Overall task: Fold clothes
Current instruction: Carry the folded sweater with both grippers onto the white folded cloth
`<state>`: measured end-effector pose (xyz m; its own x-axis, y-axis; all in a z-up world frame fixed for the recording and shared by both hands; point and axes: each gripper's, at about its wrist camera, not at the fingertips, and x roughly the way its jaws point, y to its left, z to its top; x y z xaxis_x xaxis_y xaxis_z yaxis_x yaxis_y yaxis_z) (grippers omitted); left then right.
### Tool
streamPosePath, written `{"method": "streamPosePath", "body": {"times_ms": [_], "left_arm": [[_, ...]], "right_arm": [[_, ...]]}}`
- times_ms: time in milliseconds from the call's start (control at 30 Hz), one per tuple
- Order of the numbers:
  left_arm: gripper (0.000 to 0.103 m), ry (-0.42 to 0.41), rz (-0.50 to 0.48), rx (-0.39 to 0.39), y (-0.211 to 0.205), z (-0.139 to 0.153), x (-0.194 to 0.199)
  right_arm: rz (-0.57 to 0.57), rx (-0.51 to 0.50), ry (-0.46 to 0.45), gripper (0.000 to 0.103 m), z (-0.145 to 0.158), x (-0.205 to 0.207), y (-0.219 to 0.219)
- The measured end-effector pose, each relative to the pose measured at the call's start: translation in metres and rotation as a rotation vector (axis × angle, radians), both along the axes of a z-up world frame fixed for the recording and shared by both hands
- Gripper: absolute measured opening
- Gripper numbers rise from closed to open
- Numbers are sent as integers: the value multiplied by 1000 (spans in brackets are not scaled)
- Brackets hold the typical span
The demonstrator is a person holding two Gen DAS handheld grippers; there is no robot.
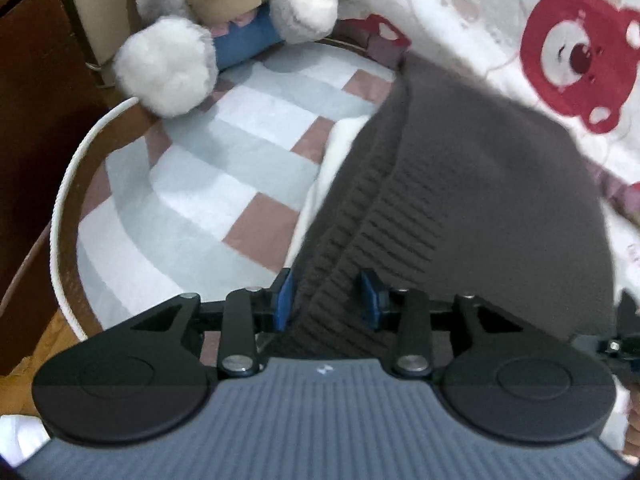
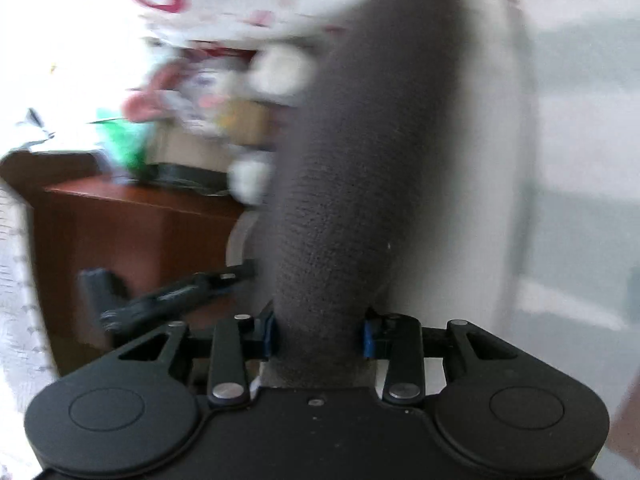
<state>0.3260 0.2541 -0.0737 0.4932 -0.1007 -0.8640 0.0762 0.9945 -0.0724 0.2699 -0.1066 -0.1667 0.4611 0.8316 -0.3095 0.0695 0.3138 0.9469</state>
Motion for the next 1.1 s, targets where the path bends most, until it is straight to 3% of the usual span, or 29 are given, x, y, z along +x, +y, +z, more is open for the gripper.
{"method": "streamPosePath", "body": {"times_ms": [67, 133, 233, 333, 367, 467, 600, 667, 800, 933, 1100], "left_arm": [[40, -51, 18, 13, -4, -3, -8], [39, -122, 20, 8, -12, -1, -17], [40, -178, -22, 79, -25, -4, -28], [40, -211, -53, 152, -34, -7, -34], [40, -214, -43, 151, -34, -5, -35], [42, -205, -11, 153, -34, 0, -39], [57, -205, -37, 298, -41, -11, -49], [58, -208, -24, 320, -39, -14, -55], [58, -191, 25, 330, -34, -14, -57], [58, -216, 0, 532, -53, -24, -60], [58, -232, 82, 630, -67, -16, -73]], "right_arm": [[-19, 52, 27, 48, -20, -11, 2], [15, -29, -53, 49, -16, -21, 12], [135, -200, -200, 48, 4, -36, 34], [253, -237, -257, 34, 12, -50, 55], [291, -250, -246, 34, 13, -54, 60], [331, -312, -338, 35, 28, -78, 62], [275, -318, -419, 39, 45, -97, 39], [240, -375, -457, 49, 49, -95, 29], [181, -469, -468, 51, 48, -92, 9], [122, -535, -498, 51, 47, -101, 0], [80, -566, -555, 51, 55, -124, -15]]}}
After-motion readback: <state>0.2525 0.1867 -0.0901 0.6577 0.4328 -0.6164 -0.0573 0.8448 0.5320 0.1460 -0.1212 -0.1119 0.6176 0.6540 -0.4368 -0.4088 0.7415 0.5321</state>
